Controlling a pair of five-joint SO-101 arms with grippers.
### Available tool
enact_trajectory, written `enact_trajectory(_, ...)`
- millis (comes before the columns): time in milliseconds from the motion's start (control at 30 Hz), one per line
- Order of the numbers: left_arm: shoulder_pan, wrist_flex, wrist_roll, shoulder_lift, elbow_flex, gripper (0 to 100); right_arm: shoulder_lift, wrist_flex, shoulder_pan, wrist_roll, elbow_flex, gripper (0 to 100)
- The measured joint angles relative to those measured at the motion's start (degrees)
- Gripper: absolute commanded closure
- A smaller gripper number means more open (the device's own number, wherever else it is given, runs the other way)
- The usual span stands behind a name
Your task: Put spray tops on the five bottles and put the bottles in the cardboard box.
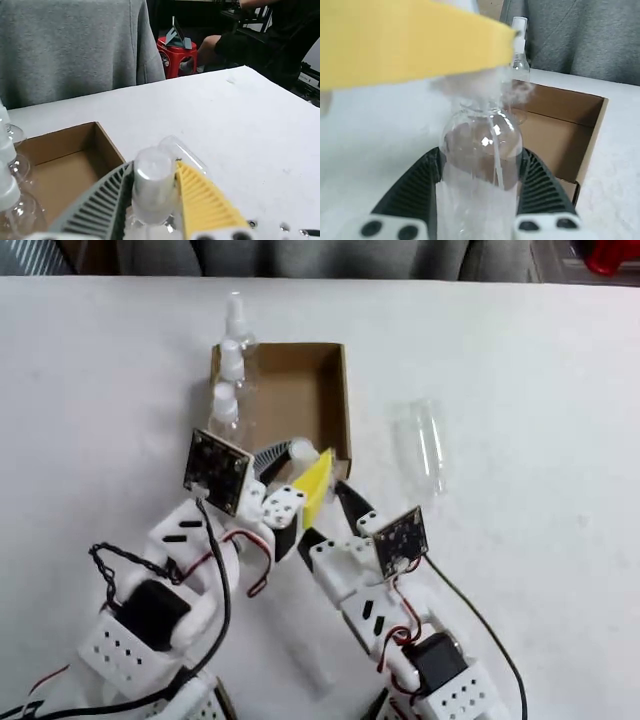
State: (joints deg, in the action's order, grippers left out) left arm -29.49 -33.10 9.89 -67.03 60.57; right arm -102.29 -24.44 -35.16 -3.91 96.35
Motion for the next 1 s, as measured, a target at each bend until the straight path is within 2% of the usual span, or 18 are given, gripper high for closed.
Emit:
enact_trajectory(233, 0.7, -0.2, 0.1, 0.0, 0.0, 95, 0.0, 0.0, 0.0, 0.0, 0.0, 98.3)
enact_trajectory(400, 0.7, -1.0, -2.5, 0.9, -1.0, 96, 0.0, 0.0, 0.0, 0.0, 0.0, 98.3)
enact_trajectory(700, 0.7, -13.2, -2.5, 14.0, -16.3, 95, 0.0, 0.0, 0.1, 0.0, 0.0, 98.3)
enact_trajectory(1000, 0.7, -13.9, -2.4, 14.9, -17.3, 95, 0.0, 0.0, 0.1, 0.0, 0.0, 98.3)
